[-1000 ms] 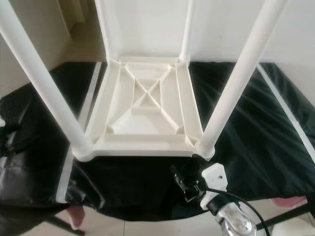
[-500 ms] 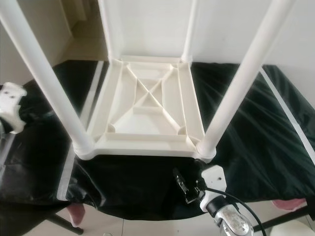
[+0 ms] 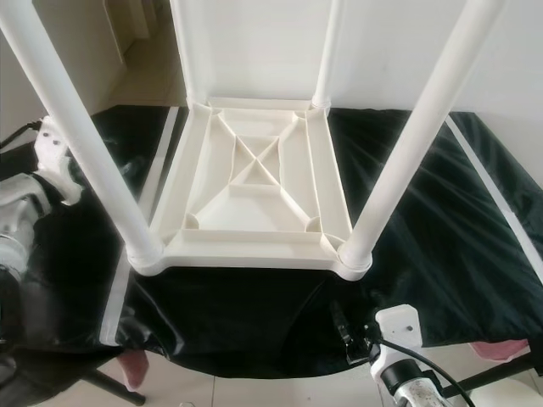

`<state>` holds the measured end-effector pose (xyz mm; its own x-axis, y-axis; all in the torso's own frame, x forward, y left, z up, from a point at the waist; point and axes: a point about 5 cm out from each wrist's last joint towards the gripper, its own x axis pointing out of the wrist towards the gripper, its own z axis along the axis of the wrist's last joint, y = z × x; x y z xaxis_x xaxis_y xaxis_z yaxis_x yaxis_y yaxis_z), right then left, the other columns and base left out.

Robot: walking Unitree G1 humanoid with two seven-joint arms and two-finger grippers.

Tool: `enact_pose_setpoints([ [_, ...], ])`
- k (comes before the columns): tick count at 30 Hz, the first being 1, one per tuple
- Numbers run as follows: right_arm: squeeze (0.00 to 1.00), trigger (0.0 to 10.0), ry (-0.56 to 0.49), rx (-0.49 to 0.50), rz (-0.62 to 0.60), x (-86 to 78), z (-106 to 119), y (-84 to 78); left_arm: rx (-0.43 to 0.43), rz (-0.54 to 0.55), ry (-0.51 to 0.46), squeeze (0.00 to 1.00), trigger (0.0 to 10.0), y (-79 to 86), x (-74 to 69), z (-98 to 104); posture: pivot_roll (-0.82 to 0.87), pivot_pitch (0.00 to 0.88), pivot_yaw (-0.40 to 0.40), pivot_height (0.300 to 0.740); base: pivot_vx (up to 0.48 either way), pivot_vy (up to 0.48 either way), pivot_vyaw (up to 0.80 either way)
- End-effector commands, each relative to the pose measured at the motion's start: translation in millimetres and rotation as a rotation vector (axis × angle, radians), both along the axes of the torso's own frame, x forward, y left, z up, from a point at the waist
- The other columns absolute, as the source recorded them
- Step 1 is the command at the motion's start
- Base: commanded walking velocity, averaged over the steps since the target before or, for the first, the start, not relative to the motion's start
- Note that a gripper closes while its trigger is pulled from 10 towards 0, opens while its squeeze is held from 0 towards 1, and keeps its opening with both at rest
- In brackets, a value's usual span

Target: Building children table

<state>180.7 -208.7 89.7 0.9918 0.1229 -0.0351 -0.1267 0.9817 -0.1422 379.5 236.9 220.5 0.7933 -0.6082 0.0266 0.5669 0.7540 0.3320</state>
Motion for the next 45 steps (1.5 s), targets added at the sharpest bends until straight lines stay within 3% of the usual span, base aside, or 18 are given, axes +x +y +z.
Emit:
enact_pose_setpoints([
  [1, 0.00, 10.0, 0.002, -0.010, -0.032, 1.7, 0.6, -3.6, 0.010, 0.147, -0.051, 0.00, 10.0, -0.4, 4.4, -2.2, -0.10, 0.047, 0.027, 0.740, 0.000, 0.000, 0.00],
  [5, 0.00, 10.0, -0.008, -0.010, -0.021, 8.2, 4.0, -4.6, 0.026, 0.037, -0.044, 0.00, 10.0, -13.7, 2.0, -7.7, -0.10, 0.049, 0.022, 0.740, 0.000, 0.000, 0.00],
  [6, 0.00, 10.0, -0.018, -0.022, 0.000, 15.6, 7.1, -6.2, 0.029, -0.038, -0.049, 0.00, 10.0, -21.6, -0.6, -10.4, -0.10, 0.051, 0.020, 0.740, 0.000, 0.000, 0.00],
  [9, 0.00, 10.0, -0.021, -0.029, 0.009, 19.1, 8.2, -7.4, 0.029, -0.063, -0.053, 0.00, 10.0, -23.9, -1.7, -11.3, -0.10, 0.051, 0.020, 0.740, 0.000, 0.000, 0.00],
  [13, 0.00, 10.0, -0.053, -0.066, 0.093, 46.3, 19.7, -14.4, 0.040, -0.258, -0.009, 0.00, 10.0, -40.4, -13.0, -28.3, -0.09, 0.058, 0.011, 0.740, 0.000, 0.000, 0.00],
  [16, 0.00, 10.0, -0.068, -0.076, 0.100, 53.0, 23.8, -17.0, 0.038, -0.298, 0.003, 0.00, 10.0, -44.5, -15.8, -32.2, -0.09, 0.059, 0.008, 0.740, 0.000, 0.000, 0.00],
  [20, 0.00, 10.0, -0.080, -0.100, 0.089, 68.7, 30.2, -22.9, 0.030, -0.414, 0.004, 0.00, 10.0, -54.5, -28.7, -39.9, -0.07, 0.055, -0.004, 0.740, 0.000, 0.000, 0.00],
  [21, 0.00, 10.0, -0.090, -0.104, 0.102, 81.8, 35.0, -24.6, 0.011, -0.503, 0.009, 0.00, 10.0, -67.7, -42.3, -47.3, -0.06, 0.053, -0.017, 0.740, 0.000, 0.000, 0.00],
  [24, 0.00, 10.0, -0.093, -0.103, 0.113, 86.8, 36.7, -24.6, -0.001, -0.534, 0.014, 0.00, 10.0, -73.9, -47.7, -50.0, -0.06, 0.053, -0.020, 0.740, 0.000, 0.000, 0.00],
  [26, 0.00, 10.0, -0.090, -0.105, 0.150, 99.4, 38.8, -22.6, -0.041, -0.584, 0.011, 0.00, 10.0, -87.6, -57.7, -53.1, -0.05, 0.053, -0.024, 0.740, 0.000, 0.000, 0.00],
  [28, 0.00, 10.0, -0.088, -0.101, 0.168, 106.2, 39.5, -21.9, -0.062, -0.604, 0.016, 0.00, 10.0, -93.8, -61.9, -53.9, -0.05, 0.053, -0.024, 0.740, 0.000, 0.000, 0.00],
  [34, 0.00, 10.0, -0.069, -0.049, 0.258, 131.5, 43.0, 0.1, -0.156, -0.611, -0.006, 0.00, 10.0, -122.5, -79.0, -56.3, -0.03, 0.046, -0.042, 0.740, 0.000, 0.000, 0.00],
  [35, 0.00, 10.0, -0.071, -0.043, 0.253, 138.8, 41.7, 6.1, -0.174, -0.604, -0.010, 0.00, 10.0, -132.7, -83.5, -57.8, -0.02, 0.043, -0.039, 0.740, 0.000, 0.000, 0.00],
  [40, 0.00, 10.0, -0.072, -0.058, 0.247, 153.1, 38.6, 16.2, -0.212, -0.589, 0.000, 0.00, 10.0, -153.1, -93.9, -58.4, -0.01, 0.040, -0.039, 0.740, 0.000, 0.000, 0.00],
  [41, 0.00, 10.0, -0.073, -0.070, 0.224, 160.9, 38.3, 18.5, -0.246, -0.573, 0.008, 0.00, 10.0, -165.9, -96.9, -57.5, 0.00, 0.036, -0.041, 0.740, 0.000, 0.000, 0.00],
  [45, 0.00, 10.0, -0.077, -0.080, 0.184, 167.0, 39.5, 18.7, -0.276, -0.546, 0.012, 0.00, 10.0, -176.5, -96.3, -56.6, 0.00, 0.034, -0.044, 0.740, 0.000, 0.000, 0.00],
])
